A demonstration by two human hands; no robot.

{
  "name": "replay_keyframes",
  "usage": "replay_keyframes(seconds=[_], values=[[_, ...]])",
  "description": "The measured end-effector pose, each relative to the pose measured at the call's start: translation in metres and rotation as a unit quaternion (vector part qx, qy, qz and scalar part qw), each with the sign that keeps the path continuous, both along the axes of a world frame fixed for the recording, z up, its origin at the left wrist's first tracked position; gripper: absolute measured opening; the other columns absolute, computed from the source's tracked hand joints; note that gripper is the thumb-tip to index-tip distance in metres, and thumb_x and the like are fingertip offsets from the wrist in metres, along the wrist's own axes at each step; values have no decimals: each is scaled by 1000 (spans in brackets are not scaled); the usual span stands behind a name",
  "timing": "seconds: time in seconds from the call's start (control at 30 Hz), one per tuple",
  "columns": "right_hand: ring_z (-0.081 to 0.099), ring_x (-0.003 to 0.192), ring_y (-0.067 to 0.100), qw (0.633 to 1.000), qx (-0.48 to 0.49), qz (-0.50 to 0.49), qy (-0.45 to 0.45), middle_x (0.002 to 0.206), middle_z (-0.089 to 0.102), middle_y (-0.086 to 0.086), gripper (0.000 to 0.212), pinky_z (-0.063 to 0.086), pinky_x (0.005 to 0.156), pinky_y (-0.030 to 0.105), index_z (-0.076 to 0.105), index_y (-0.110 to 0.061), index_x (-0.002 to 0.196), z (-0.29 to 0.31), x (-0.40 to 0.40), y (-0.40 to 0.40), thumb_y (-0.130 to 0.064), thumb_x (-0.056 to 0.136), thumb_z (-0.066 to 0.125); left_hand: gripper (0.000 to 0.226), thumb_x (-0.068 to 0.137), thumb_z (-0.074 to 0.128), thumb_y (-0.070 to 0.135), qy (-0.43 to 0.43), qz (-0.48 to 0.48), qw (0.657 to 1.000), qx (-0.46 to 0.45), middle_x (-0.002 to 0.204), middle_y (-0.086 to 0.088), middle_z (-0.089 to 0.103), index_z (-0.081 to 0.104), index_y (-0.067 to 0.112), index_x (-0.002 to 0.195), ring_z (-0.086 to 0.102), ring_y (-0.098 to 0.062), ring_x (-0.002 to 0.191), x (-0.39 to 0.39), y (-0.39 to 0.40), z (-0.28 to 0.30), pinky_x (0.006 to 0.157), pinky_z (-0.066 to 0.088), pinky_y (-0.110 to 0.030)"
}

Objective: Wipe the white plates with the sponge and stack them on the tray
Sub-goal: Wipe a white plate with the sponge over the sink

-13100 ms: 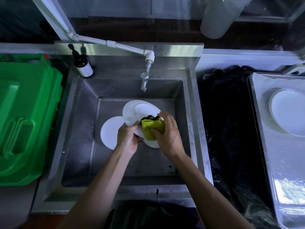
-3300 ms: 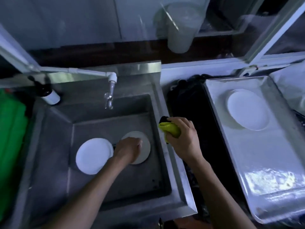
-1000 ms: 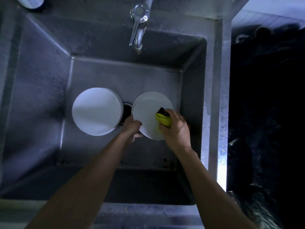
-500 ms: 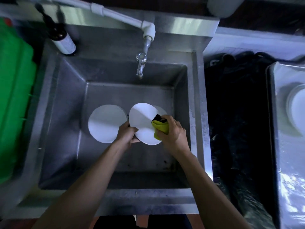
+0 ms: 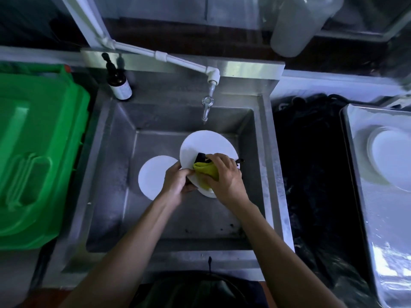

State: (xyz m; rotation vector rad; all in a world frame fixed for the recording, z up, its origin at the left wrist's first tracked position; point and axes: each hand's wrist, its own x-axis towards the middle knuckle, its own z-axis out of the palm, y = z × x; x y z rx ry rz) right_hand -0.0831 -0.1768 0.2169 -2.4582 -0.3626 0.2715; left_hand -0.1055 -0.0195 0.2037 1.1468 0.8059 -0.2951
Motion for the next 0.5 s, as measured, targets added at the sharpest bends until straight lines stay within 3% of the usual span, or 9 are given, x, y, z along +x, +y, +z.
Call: replay_keyframes(seconds=[0.1,0.3,0.5], values=[[41,135,22,999,5,-16,-36,145,47,-6,51,39,104,51,52,-29,139,2,-11,0,-43,91,64,40,75,58,1,-17,19,1000,-14,99,-23,69,68,3,113,67,-40,92,-3,6,7,82,55,-63],[28,146,23,997,-23,-22,-73,156,37,-1,50,33,111,56,42,-30,147,-3,-26,-5,-47,100,41,35,72,58,-5,-43,31,998,-27,91,-20,67,68,-1,106,62,-34,83,-5,9,12,76,49,-51],[31,144,26,994,-53,-10,-94,153,39,0,48,33,108,58,44,-32,146,2,-17,-3,-46,101,36,38,63,60,3,-67,6,997,-36,93,-19,71,75,9,97,67,-35,82,-4,11,16,76,54,-53]])
